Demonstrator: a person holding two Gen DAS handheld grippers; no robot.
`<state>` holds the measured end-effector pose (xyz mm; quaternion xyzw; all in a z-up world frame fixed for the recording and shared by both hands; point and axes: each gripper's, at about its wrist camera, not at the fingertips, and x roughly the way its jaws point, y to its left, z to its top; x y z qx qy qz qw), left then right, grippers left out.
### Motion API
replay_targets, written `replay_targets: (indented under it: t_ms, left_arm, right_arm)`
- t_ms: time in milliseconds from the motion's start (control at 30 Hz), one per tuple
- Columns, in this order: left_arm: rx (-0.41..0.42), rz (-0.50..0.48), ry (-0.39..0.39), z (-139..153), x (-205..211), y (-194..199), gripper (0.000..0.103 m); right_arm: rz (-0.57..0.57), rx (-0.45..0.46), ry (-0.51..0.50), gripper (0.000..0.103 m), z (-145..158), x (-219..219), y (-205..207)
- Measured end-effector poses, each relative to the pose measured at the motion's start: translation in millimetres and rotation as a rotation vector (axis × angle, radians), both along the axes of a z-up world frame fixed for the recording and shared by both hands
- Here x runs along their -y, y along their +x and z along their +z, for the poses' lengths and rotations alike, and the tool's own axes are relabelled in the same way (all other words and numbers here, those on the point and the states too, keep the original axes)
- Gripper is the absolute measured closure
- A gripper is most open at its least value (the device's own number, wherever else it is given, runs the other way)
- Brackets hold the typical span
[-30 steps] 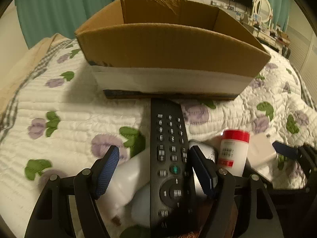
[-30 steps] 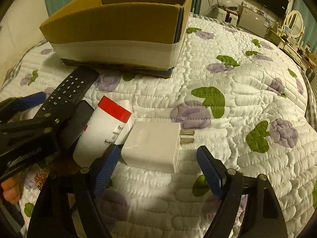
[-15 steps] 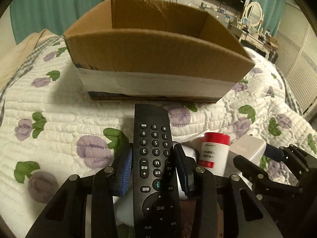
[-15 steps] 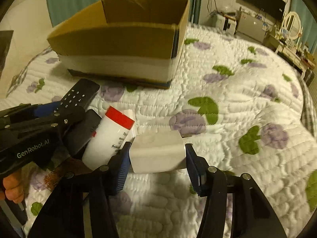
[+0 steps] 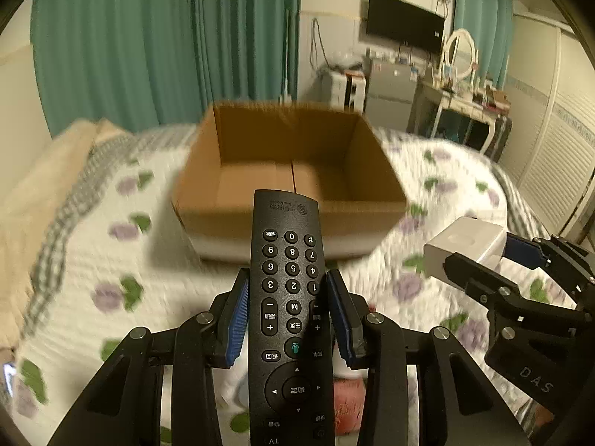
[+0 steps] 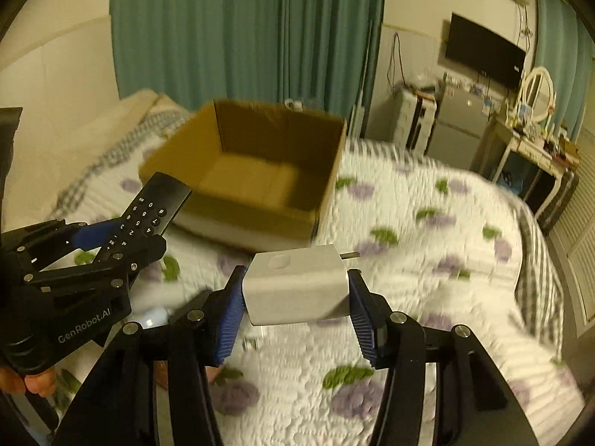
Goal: Organize rigid objects
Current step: 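Carry the remote into the box with the left gripper while the right gripper drops the charger in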
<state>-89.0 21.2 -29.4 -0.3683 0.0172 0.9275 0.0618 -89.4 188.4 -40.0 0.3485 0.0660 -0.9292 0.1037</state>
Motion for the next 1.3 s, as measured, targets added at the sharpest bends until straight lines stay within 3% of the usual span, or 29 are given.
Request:
replay_targets:
  t_ms: [167, 333, 667, 900, 1000, 1200, 1267, 1300]
  left_arm:
    - [-0.078, 0.016, 0.002, 35.1, 3.8, -21.0, 0.063]
    - [-0.121, 0.023, -0.011, 46.6, 4.4, -58.9, 0.063]
    - [-0.041, 0.06, -0.048, -4.2, 8.8, -145.6, 0.063]
    - [-0.058, 0.077, -0.032, -15.3, 12.1, -161.0, 0.06]
    - [-0.078, 0.083, -0.04, -15.9, 14.4, -163.1, 0.043]
    - [-0.08, 0.111, -0.053, -13.8, 23.1, -158.3, 0.041]
    - [-0.085, 0.117, -0.055, -8.4, 25.6, -151.6, 0.041]
    - [-0.089, 0.119, -0.056, -5.2, 26.5, -148.0, 0.041]
  right_arm:
    - [0.019, -0.061, -0.02, 0.051, 32.1, 5.1, -20.3]
    - [0.029, -0.101, -0.043, 0.051, 49.3, 10.6, -53.4]
    - [0.031, -0.093, -0.075, 0.051, 31.2, 12.4, -117.2]
    - [0.04, -0.081, -0.088, 0.051, 17.1, 16.3, -144.2]
    - [0.043, -0.087, -0.093, 0.051, 13.1, 18.3, -154.7]
    - [0.045, -0.08, -0.143, 0.051, -0.5, 21.1, -168.6]
    - [0.035, -0.096, -0.142, 0.044, -2.0, 19.8, -167.3]
    - [0.025, -0.104, -0.124, 0.029, -1.0, 20.0, -165.1]
